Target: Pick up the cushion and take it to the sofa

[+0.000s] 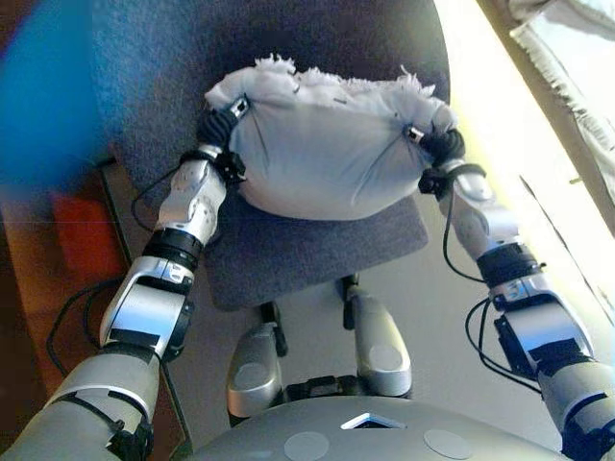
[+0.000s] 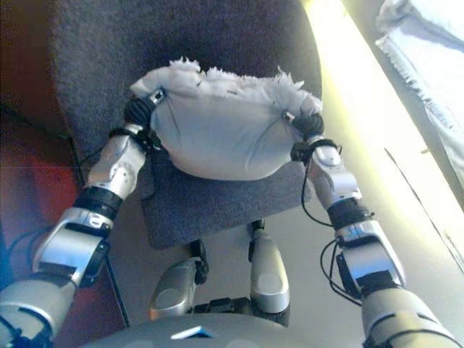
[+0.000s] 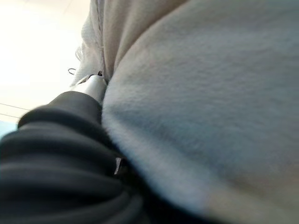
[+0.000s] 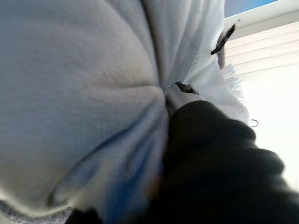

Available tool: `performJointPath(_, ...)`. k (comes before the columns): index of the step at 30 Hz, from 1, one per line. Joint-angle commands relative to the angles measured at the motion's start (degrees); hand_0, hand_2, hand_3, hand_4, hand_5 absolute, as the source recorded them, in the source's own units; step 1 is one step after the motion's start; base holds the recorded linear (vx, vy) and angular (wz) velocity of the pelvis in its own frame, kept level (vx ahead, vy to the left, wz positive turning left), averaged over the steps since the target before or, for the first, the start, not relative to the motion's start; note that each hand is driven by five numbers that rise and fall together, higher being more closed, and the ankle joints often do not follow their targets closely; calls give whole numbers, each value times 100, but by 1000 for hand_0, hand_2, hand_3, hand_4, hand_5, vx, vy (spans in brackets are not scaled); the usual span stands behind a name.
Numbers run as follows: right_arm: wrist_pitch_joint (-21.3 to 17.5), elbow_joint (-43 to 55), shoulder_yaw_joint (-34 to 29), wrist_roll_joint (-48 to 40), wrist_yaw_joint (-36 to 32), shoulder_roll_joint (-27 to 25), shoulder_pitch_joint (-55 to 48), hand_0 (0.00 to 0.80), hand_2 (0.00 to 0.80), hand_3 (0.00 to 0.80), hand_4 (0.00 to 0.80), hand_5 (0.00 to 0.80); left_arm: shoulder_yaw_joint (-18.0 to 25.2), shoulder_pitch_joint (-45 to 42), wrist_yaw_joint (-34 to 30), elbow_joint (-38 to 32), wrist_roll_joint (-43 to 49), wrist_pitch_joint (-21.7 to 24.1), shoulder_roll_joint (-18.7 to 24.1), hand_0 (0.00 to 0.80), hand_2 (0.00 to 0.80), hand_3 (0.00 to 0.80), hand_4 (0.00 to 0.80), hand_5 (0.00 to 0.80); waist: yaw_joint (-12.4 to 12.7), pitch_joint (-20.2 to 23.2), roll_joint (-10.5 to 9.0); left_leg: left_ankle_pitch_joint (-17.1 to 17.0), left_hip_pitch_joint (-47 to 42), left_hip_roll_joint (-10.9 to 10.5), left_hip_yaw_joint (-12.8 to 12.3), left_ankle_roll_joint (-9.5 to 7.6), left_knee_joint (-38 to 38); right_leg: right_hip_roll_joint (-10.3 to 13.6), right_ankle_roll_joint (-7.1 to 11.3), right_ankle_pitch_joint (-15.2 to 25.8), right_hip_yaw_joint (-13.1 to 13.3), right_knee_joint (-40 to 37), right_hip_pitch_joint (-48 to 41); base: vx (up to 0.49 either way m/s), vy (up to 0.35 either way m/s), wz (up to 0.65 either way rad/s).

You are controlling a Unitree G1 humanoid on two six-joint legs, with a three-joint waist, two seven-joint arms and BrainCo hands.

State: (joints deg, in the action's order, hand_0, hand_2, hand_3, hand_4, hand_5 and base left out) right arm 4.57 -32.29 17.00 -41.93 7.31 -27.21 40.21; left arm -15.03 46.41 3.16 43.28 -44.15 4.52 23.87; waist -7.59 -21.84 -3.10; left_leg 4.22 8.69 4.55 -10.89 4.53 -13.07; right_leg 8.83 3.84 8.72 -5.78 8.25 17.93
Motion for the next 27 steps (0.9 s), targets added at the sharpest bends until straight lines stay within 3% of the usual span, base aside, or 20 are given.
performJointPath(1,-444,-167,313,-647,-396,126,1356,800,800,800,800,800,-361,1263,80,361,-313,277,-81,800,800,800,800,800,-50,175,174,381,-139,65,-137,-93,-61,237,573,-683,-36,1021,560,0,0,0)
performJointPath(6,-557,-593,616,-357,-183,147,1955,800,800,800,800,800,-574,1852,202,1015,-47,433,40,800,800,800,800,800,-105,112,293,265,5,64,-99,-10,64,175,509,-718,-39,1082,784,13,4,-1)
performJointPath(14,-613,-926,786,-227,90,336,2427,800,800,800,800,800,-560,2331,317,1216,-290,918,3,800,800,800,800,800,-132,-128,415,270,277,8,-15,20,-19,106,427,-744,80,1292,1166,33,13,-3)
performJointPath(20,-541,-1341,829,-593,53,397,2716,800,800,800,800,800,-586,2560,409,1477,-273,937,42,800,800,800,800,800,-123,-195,464,190,329,4,-35,52,84,67,378,-773,59,1267,1202,12,5,-2)
performJointPath(21,-508,-1406,816,-638,74,397,2766,800,800,800,800,800,-589,2584,439,1512,-297,916,40,781,781,781,781,781,-125,-195,475,181,317,2,-45,58,101,64,371,-781,54,1264,1198,43,30,-3)
performJointPath(22,-499,-1442,814,-651,101,394,2801,800,800,800,800,800,-588,2596,454,1528,-349,905,42,405,405,405,405,405,-124,-193,481,175,316,1,-51,61,108,62,367,-787,52,1265,1197,46,28,-2)
performJointPath(23,-510,-1480,814,-672,126,394,2830,405,405,405,405,405,-582,2606,462,1536,-412,865,54,0,0,0,0,0,-122,-186,489,169,317,0,-61,63,118,58,362,-794,50,1260,1196,45,27,-2)
performJointPath(24,-532,-1504,809,-685,126,390,2844,0,0,0,0,0,-577,2610,442,1527,-481,854,69,0,0,0,0,0,-121,-179,495,164,305,1,-70,64,137,54,354,-801,46,1245,1183,41,25,-1)
performJointPath(27,-540,-1418,795,-642,273,354,2812,0,0,0,0,0,-581,2580,508,1414,-508,839,108,0,0,0,0,0,-117,-170,481,155,281,3,-69,75,155,42,344,-811,47,1206,1121,42,13,-2)
